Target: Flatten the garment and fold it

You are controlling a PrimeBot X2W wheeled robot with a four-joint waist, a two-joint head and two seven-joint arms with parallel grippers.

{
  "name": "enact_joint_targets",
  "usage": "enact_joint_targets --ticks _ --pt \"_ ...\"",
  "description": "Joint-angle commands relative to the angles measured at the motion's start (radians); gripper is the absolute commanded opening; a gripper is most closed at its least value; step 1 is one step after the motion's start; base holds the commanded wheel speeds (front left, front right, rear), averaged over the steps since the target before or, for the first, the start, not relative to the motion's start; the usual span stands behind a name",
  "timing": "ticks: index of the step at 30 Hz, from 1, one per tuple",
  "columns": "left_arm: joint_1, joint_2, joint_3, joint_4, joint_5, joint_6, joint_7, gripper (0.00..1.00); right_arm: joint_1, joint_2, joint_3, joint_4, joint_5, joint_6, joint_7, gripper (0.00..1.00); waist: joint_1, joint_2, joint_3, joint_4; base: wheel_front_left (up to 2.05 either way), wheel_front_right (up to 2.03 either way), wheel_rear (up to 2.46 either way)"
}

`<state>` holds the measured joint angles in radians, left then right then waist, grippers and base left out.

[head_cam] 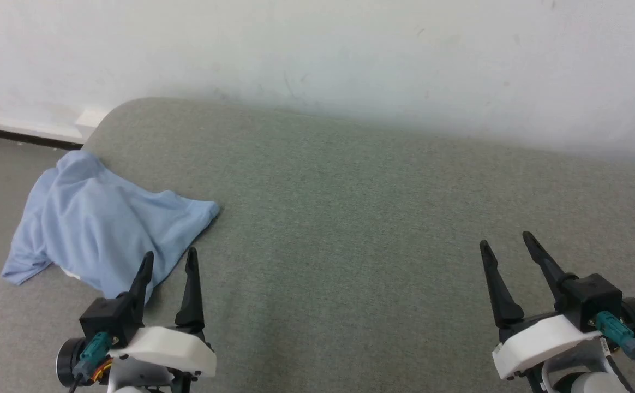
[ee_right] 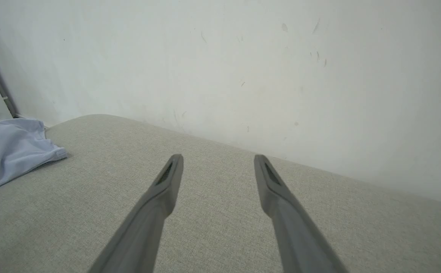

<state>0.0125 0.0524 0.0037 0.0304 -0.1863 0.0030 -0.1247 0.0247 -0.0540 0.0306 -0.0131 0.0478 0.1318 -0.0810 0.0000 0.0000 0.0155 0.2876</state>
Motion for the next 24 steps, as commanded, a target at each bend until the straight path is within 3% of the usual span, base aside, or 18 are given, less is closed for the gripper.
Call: enact_joint_targets --ticks 1,14,24 --pt "-0.005 -0.001 0.004 0.007 -0.012 0.009 -0.012 1.0 0.001 0.002 0.001 -0.003 0.009 -0.001 -0.01 1.0 0.0 0.0 0.006 0.026 0.0 0.0 0.0" --pt "-0.039 -0.001 0.052 0.011 -0.044 0.015 -0.039 1.0 -0.011 0.002 0.013 -0.011 0.006 -0.001 -0.012 1.0 0.0 0.0 0.037 0.082 0.0 0.0 0.0" --pt "-0.262 0.014 0.143 0.043 -0.062 -0.015 -0.06 1.0 -0.039 0.003 0.019 -0.044 -0.031 -0.001 0.011 1.0 0.0 0.0 0.128 0.085 0.0 0.0 0.0"
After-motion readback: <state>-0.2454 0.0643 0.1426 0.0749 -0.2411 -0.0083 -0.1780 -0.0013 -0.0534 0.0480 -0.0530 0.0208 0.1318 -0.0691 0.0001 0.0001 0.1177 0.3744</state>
